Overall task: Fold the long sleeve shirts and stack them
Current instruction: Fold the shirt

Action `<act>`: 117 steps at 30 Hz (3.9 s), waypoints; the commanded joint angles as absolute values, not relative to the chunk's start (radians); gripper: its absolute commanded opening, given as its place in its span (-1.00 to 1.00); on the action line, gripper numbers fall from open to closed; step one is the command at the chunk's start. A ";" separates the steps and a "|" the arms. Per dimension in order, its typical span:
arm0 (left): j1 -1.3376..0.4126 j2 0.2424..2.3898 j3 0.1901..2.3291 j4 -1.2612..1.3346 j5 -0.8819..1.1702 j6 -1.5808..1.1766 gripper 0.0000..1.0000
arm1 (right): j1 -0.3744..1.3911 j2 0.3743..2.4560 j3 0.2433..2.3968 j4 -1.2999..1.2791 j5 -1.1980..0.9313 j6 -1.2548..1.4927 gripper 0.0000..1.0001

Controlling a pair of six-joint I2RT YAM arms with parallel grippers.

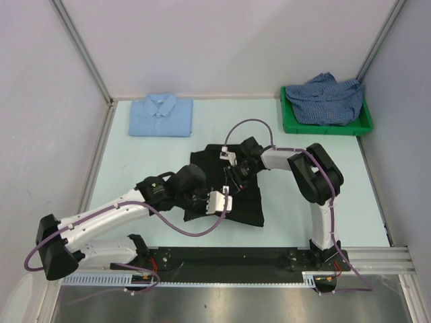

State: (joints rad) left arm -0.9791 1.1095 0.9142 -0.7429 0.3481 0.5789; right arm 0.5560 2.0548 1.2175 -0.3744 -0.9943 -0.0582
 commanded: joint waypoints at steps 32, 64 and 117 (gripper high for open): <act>-0.318 2.243 2.092 -1.269 0.834 0.833 -0.03 | 0.112 2.166 1.781 -0.996 -1.091 -0.350 0.88; -0.218 2.129 1.605 -0.792 0.923 0.446 0.31 | 0.187 2.023 1.465 -0.917 -0.894 -0.505 0.01; -0.244 2.092 1.522 -0.644 0.928 0.485 0.53 | 0.301 1.878 1.474 -0.934 -0.834 -0.706 -1.00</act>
State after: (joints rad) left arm -0.2455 2.0930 1.4639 -0.6464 0.9012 0.4477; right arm 0.2848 1.9625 1.4765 -0.9234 -0.8219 -0.6510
